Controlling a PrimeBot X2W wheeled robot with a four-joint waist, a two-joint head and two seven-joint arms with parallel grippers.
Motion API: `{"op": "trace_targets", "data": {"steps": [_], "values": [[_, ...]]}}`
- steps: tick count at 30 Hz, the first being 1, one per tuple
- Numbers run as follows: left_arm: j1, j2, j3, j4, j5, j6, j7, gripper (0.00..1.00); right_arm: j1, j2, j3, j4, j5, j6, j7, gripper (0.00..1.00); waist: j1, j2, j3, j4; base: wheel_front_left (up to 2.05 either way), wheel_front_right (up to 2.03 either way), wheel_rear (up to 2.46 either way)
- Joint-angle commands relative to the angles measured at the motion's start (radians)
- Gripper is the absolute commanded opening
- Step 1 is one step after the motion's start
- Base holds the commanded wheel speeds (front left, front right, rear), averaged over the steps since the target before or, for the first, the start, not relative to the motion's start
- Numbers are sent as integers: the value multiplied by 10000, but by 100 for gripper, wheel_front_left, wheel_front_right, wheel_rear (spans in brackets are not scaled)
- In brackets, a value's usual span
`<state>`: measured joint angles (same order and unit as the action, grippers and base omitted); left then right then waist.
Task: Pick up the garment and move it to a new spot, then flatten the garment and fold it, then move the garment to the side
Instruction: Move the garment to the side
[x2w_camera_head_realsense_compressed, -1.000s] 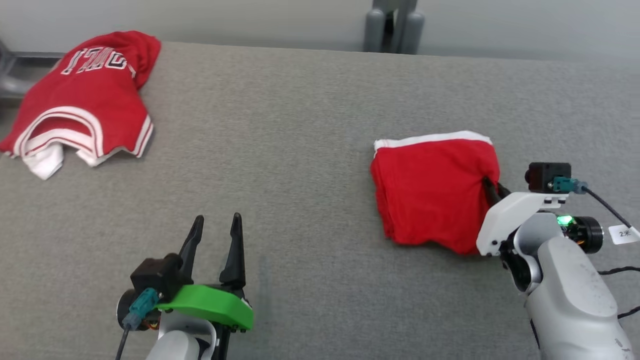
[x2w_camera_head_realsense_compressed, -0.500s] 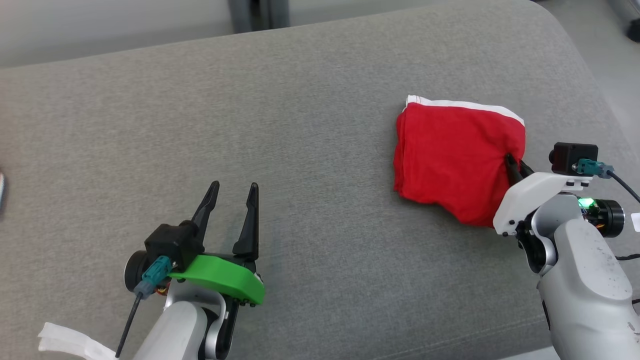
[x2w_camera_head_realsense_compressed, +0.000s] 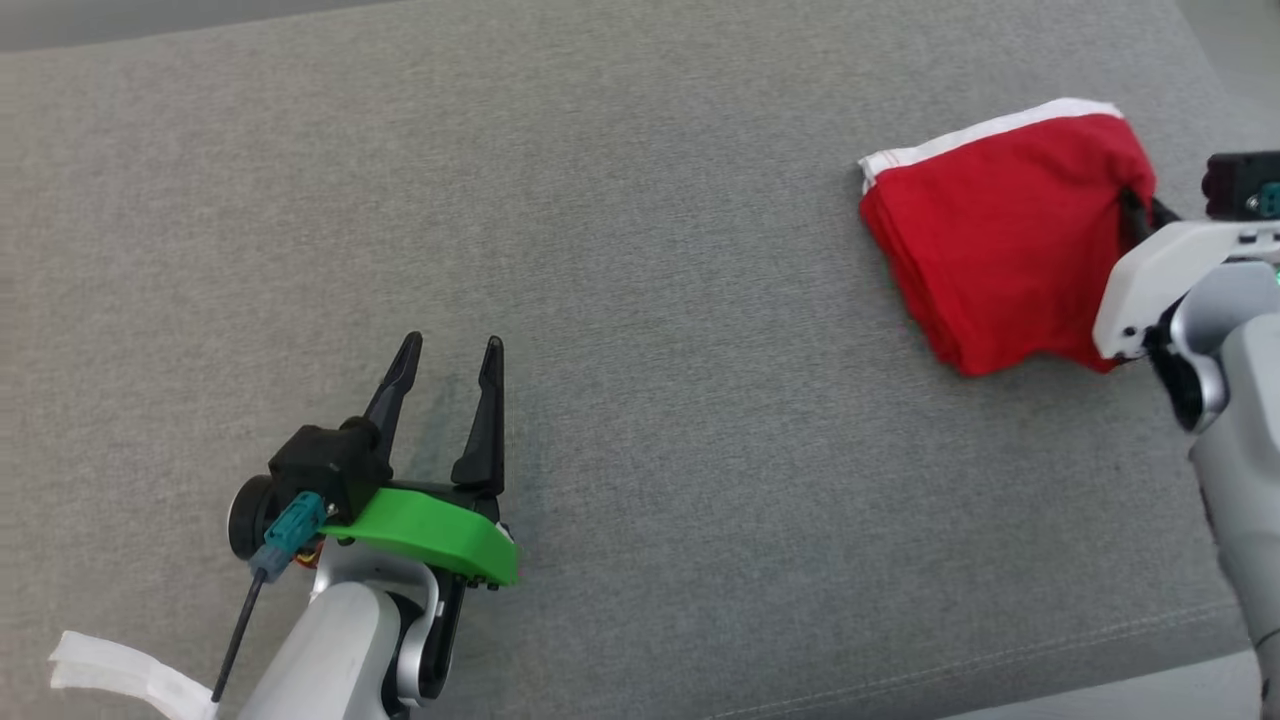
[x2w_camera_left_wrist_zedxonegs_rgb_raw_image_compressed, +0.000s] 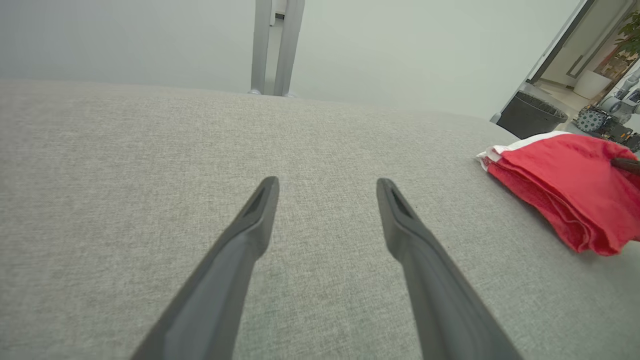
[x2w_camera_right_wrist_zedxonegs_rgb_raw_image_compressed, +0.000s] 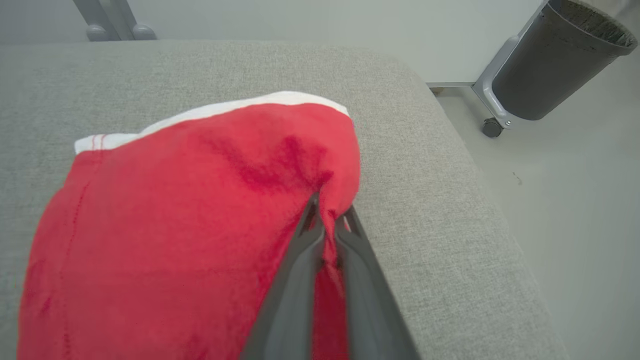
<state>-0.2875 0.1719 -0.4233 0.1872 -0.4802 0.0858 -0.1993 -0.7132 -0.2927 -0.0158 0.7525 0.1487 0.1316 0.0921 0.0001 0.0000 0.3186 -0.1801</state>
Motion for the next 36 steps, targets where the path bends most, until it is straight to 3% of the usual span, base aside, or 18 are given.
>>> {"op": "trace_targets", "data": {"steps": [1,9,12,13,14,15,25,36], "values": [[-148,74,28,-57,50,30,-10,100,-283,-332,-27,154,-5,-18,98,0,-1,0,314,648,0,0,0],[-245,165,48,-265,71,109,-42,100,-1389,-1899,-586,1464,-126,-18,259,0,-1,0,834,1454,0,0,0],[-238,203,60,-318,76,144,-47,100,-1604,-2206,-818,1722,-470,-18,-78,0,-1,0,971,1556,0,0,0],[-244,209,55,-334,80,149,-51,100,-1629,-2316,-885,1798,-656,-18,-226,11,-1,0,1009,1584,0,0,0],[-256,214,48,-347,83,155,-57,100,-1679,-2389,-980,1863,-882,-18,-486,95,-1,0,1045,1606,0,0,0],[-275,207,33,-355,89,155,-57,100,-1752,-2449,-1153,1907,-1087,-18,-794,100,-1,0,1075,1625,0,0,0],[-259,257,42,-269,5,225,-72,100,-1998,-1606,-2032,2696,-1899,-18,-1606,100,-1,0,742,1418,0,0,0],[-132,226,271,145,-317,166,-296,100,-2016,-685,-1179,2122,-2037,-17,-2558,100,-1,0,-663,1311,0,0,0]]}}
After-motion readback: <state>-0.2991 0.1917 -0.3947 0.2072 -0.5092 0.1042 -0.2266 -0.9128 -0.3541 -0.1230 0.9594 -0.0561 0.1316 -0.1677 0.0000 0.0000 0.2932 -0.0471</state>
